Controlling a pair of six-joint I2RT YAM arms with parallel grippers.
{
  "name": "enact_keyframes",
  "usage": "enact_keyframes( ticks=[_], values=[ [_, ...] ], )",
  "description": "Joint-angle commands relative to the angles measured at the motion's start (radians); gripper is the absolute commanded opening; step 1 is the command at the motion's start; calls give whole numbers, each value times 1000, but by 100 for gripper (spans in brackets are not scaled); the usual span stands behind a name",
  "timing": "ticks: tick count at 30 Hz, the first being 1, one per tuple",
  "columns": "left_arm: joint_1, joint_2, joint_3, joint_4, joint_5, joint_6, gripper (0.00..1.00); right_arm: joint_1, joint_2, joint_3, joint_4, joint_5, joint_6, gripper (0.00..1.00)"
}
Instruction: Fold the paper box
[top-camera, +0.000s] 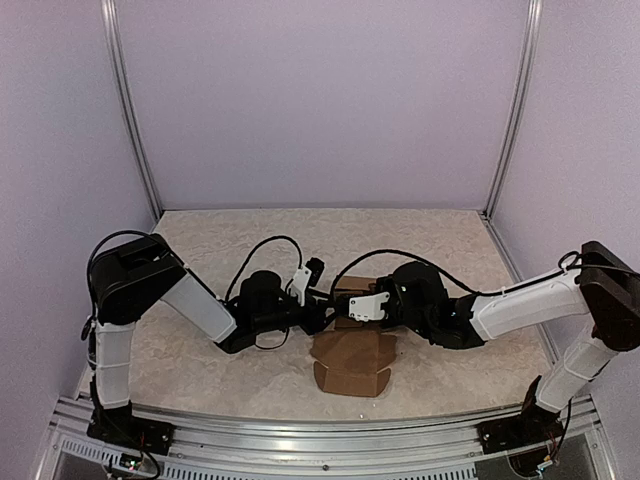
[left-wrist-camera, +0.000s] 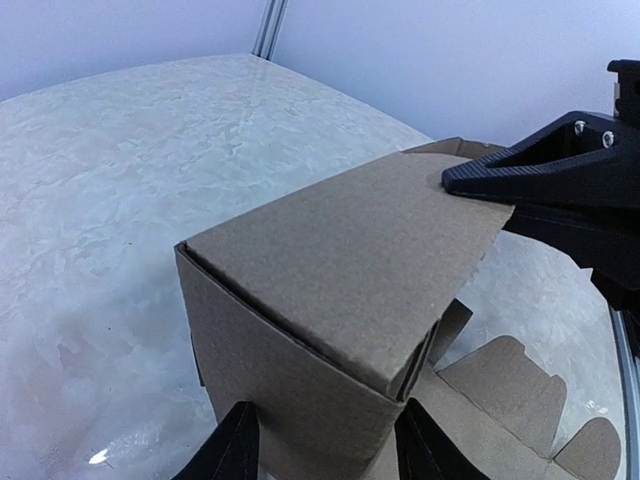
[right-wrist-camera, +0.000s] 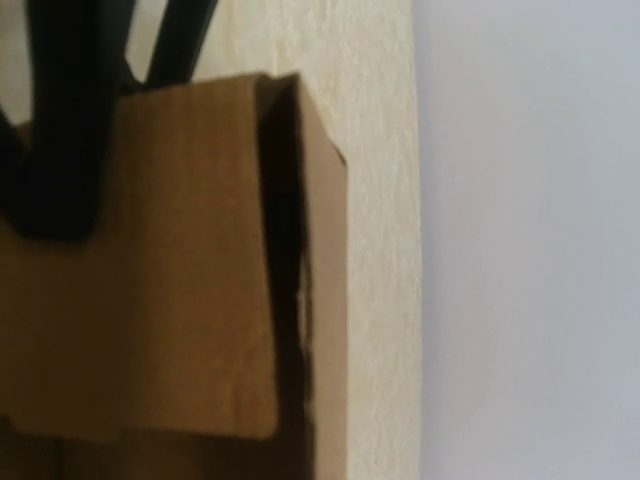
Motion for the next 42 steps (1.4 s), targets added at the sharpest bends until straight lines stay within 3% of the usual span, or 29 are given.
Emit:
enact_keyframes(
  ticks=[1,9,19,32,38,42],
  values=[
    [-13,37,10,6,-133,12,42,18,-13,18,-61,-68,44,3],
    [-30,69,31,44,-215,49,44,17,-7,53,-121,-90,95,4],
    [-30,107,35,115,-303,111,29,18,2,89,-169,-100,166,7],
    [54,135,45,193,-81,71,13,16,33,159,-259,-145,243,11],
    [55,157,66,189,-38,100,5,10,28,203,-310,-135,246,19],
    [54,171,72,188,-35,103,3,-17,17,271,-416,-211,302,27]
  ],
)
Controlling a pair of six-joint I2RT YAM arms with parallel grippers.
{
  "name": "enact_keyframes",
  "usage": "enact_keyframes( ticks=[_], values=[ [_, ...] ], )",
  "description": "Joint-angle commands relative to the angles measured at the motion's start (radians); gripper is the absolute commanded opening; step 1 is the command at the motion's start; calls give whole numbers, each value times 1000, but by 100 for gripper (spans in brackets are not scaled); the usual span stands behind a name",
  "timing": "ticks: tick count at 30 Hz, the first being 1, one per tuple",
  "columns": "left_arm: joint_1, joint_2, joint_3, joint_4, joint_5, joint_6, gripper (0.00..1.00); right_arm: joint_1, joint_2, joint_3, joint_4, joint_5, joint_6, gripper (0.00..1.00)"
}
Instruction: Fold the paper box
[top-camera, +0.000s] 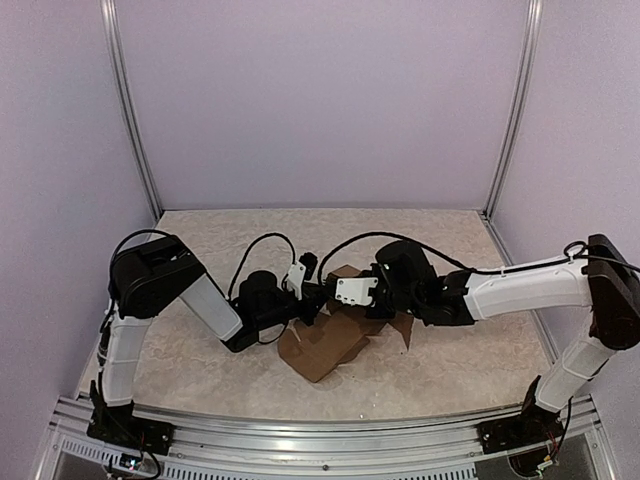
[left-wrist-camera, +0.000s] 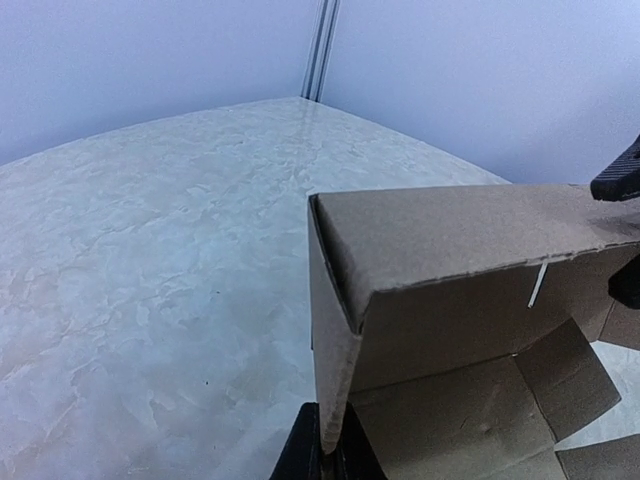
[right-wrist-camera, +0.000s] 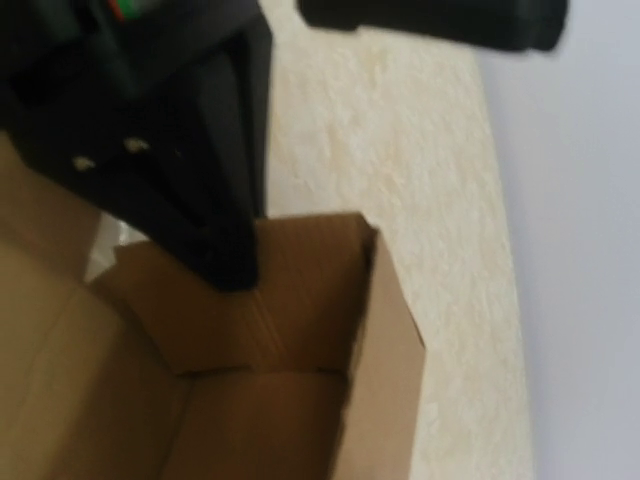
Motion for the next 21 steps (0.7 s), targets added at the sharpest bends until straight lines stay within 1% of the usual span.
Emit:
enact_keyframes(
  ticks=[1,4,8,11,15,17,21],
  values=[
    [-1,37,16,10,31,17,3,-28,-6,93,-188,-114,81,30],
    [-2,36,8,10,31,22,3,-80,-21,172,-330,-270,133,40],
    [-5,17,-10,10,29,30,5,-176,-35,268,-454,-498,224,53],
    [-16,3,-25,11,15,48,6,-264,-24,323,-489,-609,315,56],
    [-43,-16,-27,-7,-17,94,7,-362,26,391,-543,-761,409,59],
    [-54,-21,-23,-21,-35,107,7,-392,60,422,-583,-837,425,62],
    [-75,-26,-25,-24,-79,127,8,-408,127,438,-632,-895,465,67]
  ],
)
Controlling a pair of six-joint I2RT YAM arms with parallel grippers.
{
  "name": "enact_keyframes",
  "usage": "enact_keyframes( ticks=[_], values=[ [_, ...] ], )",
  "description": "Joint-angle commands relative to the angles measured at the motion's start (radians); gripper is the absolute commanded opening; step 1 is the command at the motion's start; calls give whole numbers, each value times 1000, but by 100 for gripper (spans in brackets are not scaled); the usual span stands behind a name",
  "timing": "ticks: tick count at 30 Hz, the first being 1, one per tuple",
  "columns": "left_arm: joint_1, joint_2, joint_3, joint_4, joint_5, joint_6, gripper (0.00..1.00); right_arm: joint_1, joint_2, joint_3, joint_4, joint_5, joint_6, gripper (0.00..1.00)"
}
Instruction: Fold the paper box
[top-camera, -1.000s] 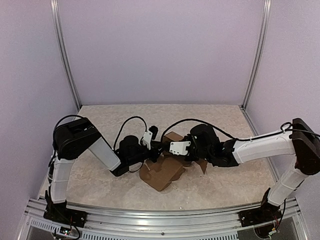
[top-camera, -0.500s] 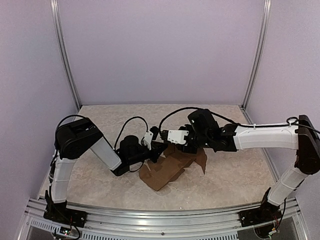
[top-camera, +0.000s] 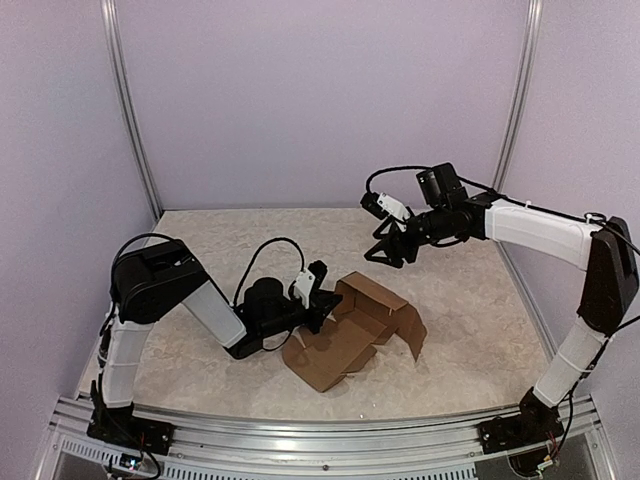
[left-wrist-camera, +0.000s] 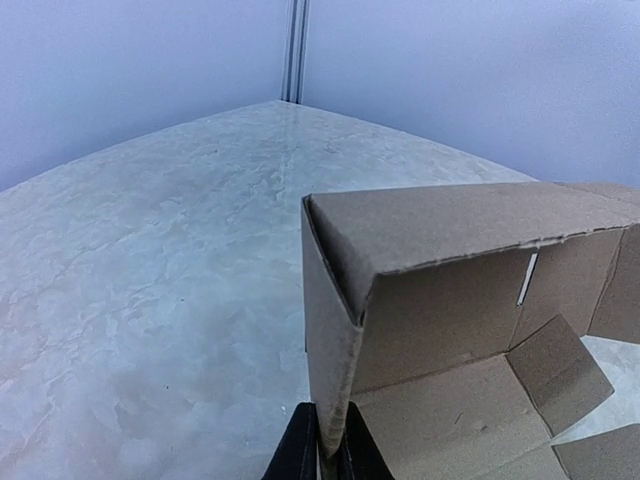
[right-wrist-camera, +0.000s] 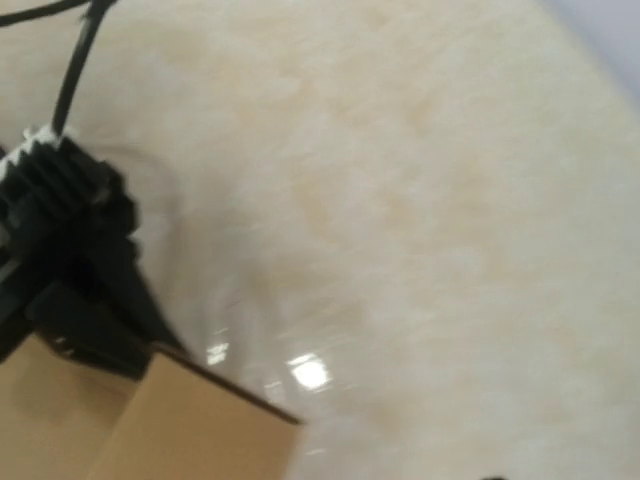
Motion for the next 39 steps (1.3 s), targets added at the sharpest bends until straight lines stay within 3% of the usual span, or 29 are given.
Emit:
enact_keyframes(
  ticks=[1,6,14,19,28,33,39],
  values=[
    [-29,-27,-17,-36,-70,52,8,-6,102,15,-135,-158,95,68],
    [-48,-16,-11,-18,-96,58,11,-11,223,45,-221,-223,137,81],
    [-50,-32,-10,-83,-45,52,12,-12,276,58,-222,-260,144,72],
    [-49,-75,-11,-173,-31,70,21,-13,287,66,-231,-275,138,70],
    [-20,-75,43,-257,20,86,15,-12,278,66,-248,-198,100,65],
    [-12,-56,84,-286,36,87,25,-3,253,57,-248,-190,86,64],
    [-7,-24,132,-300,60,100,21,14,259,72,-262,-193,85,64]
  ],
)
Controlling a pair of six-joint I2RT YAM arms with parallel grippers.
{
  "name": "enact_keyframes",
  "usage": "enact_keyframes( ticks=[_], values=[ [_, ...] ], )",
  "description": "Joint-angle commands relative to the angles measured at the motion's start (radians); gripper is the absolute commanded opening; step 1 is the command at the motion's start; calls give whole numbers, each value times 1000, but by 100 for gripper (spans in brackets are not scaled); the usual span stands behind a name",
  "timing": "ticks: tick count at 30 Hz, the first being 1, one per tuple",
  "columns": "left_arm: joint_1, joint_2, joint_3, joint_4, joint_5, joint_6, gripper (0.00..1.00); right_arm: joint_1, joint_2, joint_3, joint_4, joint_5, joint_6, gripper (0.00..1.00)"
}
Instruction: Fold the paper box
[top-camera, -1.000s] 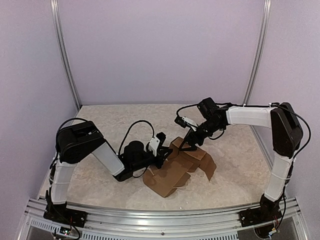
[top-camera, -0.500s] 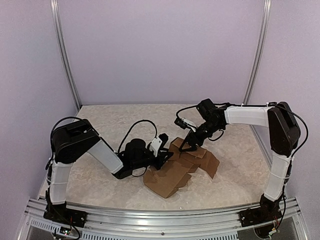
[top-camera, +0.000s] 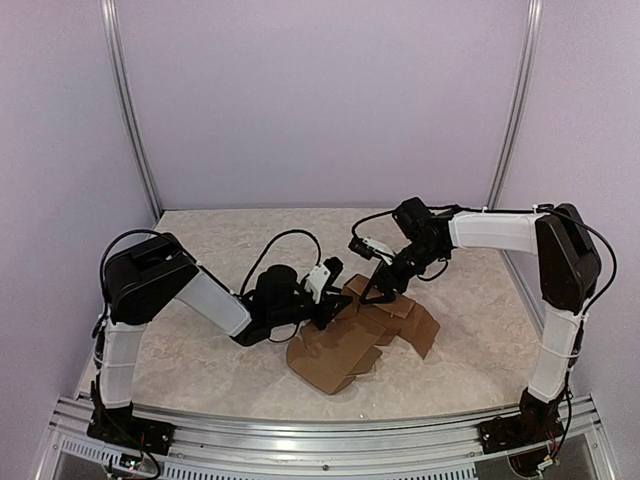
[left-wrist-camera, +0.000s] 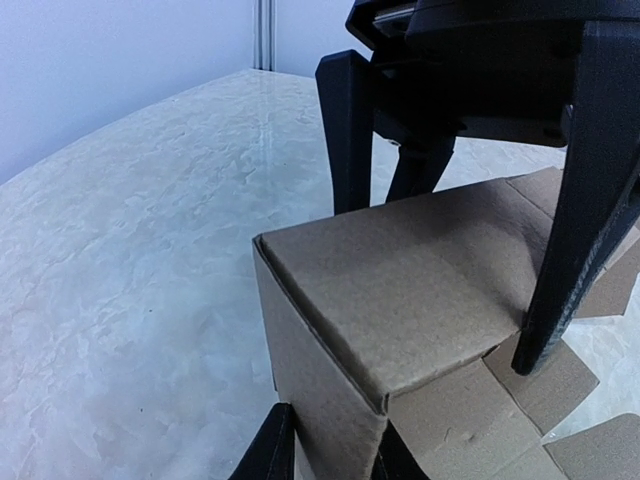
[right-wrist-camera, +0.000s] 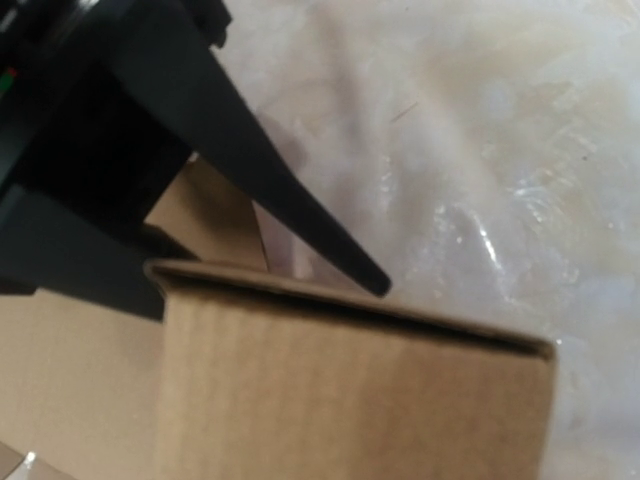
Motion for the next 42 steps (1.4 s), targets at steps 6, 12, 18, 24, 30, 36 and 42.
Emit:
enact_keyframes(
  ticks=[6,12,18,24,30,36,42],
  values=[
    [9,64,75,-57,12,31,13,21,2,43,-50,-16,10,64],
    [0,63,-9,67,-55,29,11,21,-18,63,-73,1,30,74],
    [-41,72,-102,297,-174,71,12,15,-29,109,-85,-19,79,85],
    [-64,102,-109,378,-242,82,14,9,57,200,-113,-7,116,85],
    [-76,103,-115,380,-244,71,19,10,104,223,-112,83,126,74],
    [-77,77,-113,303,-250,50,21,10,95,190,-111,61,114,69],
    [-77,65,-56,129,-216,52,18,10,86,175,-108,28,114,68]
  ],
)
